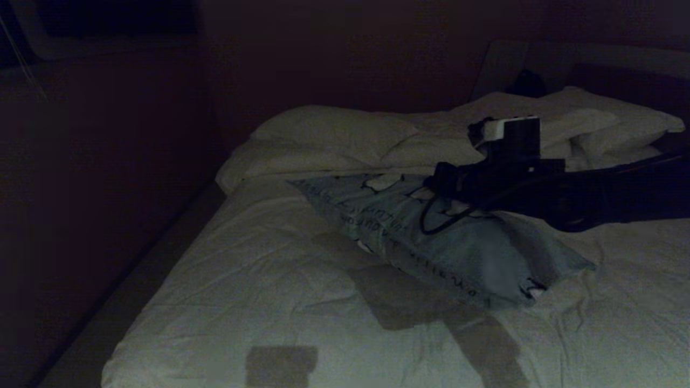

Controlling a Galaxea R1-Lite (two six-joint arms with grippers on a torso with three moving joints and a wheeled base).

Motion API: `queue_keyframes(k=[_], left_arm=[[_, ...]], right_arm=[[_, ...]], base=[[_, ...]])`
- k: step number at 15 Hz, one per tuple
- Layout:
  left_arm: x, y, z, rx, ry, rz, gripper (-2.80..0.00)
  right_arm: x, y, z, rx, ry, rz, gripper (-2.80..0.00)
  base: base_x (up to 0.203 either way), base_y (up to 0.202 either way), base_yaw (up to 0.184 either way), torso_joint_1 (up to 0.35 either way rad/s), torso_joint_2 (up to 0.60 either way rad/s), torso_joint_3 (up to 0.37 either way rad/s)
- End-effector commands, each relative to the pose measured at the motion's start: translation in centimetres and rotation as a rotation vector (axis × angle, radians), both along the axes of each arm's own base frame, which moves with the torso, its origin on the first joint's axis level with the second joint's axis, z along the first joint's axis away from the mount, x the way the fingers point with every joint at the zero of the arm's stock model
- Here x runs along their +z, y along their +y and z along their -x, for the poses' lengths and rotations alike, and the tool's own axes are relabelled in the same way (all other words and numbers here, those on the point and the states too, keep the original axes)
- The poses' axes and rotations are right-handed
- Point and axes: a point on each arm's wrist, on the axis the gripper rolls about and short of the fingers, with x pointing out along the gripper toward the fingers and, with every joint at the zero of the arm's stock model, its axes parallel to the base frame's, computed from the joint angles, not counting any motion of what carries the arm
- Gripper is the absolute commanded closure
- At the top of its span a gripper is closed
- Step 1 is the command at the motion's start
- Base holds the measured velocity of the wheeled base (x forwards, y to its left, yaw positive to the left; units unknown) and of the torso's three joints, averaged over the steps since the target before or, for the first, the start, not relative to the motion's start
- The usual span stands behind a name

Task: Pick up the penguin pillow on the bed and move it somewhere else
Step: Place the pillow at the end of the bed

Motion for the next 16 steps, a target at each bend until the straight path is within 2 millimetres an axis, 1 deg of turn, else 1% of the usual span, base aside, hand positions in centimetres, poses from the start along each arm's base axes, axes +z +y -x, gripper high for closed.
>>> queue_keyframes(k=[1,2,3,5,7,9,13,16], left_arm=[[0.0,0.0,0.0,0.001,0.0,0.0,0.0],[0.0,0.0,0.0,0.001,0.0,0.0,0.0],[0.0,0.0,0.0,0.001,0.0,0.0,0.0],[0.0,0.0,0.0,0.001,0.0,0.0,0.0],[0.0,0.0,0.0,0.001,0.0,0.0,0.0],[0.0,0.0,0.0,0.001,0.0,0.0,0.0],[0.0,0.0,0.0,0.001,0.0,0.0,0.0],[0.0,0.0,0.0,0.001,0.0,0.0,0.0]], right_arm=[[-1.4,2.0,0.1,0.04,-0.023,0.087,0.0],[-1.6,2.3,0.1,0.048,-0.022,0.096,0.0],[-2.7,3.0,-0.1,0.067,-0.007,0.117,0.0],[-3.9,4.2,-0.6,0.092,-0.048,0.142,0.0],[-5.0,5.1,-0.6,0.118,-0.072,0.172,0.0],[-6.7,6.0,-0.8,0.131,-0.066,0.22,0.0],[-10.1,6.6,-1.4,0.128,-0.146,0.329,0.0],[-10.9,6.9,-1.3,0.14,-0.14,0.345,0.0]], base=[[0.0,0.0,0.0,0.0,0.0,0.0],[0.0,0.0,0.0,0.0,0.0,0.0],[0.0,0.0,0.0,0.0,0.0,0.0],[0.0,0.0,0.0,0.0,0.0,0.0],[0.0,0.0,0.0,0.0,0.0,0.0],[0.0,0.0,0.0,0.0,0.0,0.0],[0.0,0.0,0.0,0.0,0.0,0.0],[0.0,0.0,0.0,0.0,0.0,0.0]])
